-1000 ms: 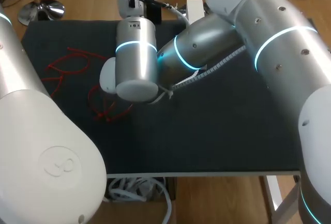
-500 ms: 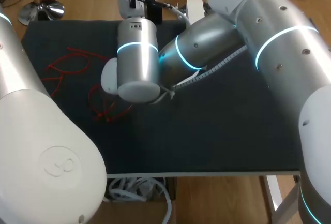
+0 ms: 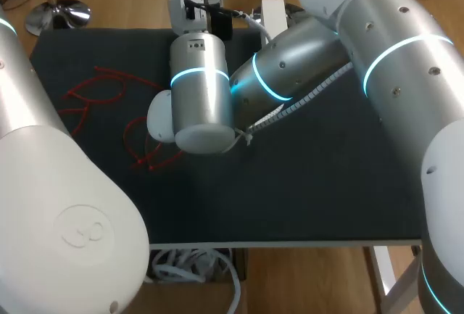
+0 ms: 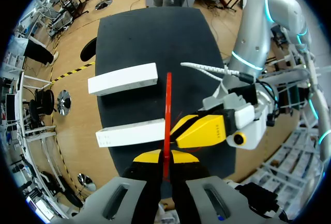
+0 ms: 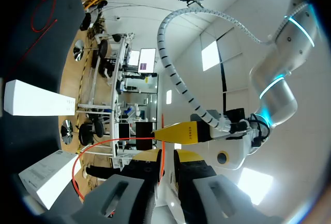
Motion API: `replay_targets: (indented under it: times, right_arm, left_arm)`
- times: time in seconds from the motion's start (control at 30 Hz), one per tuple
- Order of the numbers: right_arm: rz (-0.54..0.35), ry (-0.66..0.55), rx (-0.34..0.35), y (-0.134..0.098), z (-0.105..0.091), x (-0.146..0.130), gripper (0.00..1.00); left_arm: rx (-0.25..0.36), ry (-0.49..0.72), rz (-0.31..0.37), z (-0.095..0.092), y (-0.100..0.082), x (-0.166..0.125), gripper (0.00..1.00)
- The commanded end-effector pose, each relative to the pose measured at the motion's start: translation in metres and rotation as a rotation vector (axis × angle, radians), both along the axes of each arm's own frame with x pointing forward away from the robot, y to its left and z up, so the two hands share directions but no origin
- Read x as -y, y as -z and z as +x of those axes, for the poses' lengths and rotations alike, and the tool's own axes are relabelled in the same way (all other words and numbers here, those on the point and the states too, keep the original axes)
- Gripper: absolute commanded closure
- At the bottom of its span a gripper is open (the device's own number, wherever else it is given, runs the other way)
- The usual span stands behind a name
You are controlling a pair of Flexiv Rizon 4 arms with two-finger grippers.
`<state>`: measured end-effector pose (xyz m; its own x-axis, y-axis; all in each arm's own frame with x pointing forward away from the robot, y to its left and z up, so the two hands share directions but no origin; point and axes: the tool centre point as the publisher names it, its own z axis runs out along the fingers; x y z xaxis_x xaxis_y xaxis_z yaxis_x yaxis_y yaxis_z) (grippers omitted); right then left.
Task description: Grab the tape and strap the tape.
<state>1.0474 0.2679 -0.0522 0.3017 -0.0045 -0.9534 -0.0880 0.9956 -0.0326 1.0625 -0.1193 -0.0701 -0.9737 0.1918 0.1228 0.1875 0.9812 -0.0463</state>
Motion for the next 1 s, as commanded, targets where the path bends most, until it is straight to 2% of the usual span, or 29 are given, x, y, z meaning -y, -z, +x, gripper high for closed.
replay_targets:
  times: [0.03,0.27,0.43,0.67,1.0]
  right_arm:
    - [-0.004,-0.026,-0.007,-0.005,-0.009,0.010,0.86]
    - [0.006,-0.039,0.010,-0.010,-0.019,0.028,0.85]
    - [0.006,-0.005,0.042,-0.015,-0.022,0.048,0.85]
    - [0.043,0.077,0.066,-0.020,-0.016,0.088,0.87]
    - [0.102,0.181,0.041,-0.023,-0.001,0.148,0.89]
  left_arm:
    - [0.000,-0.001,0.003,0.000,-0.001,0.000,1.00]
    - [0.000,-0.001,0.003,0.000,-0.001,0.000,1.00]
    - [0.000,-0.001,0.003,0.000,-0.001,0.000,1.00]
    - [0.000,-0.001,0.003,0.000,-0.001,0.000,1.00]
    - [0.000,-0.001,0.003,0.000,-0.001,0.000,1.00]
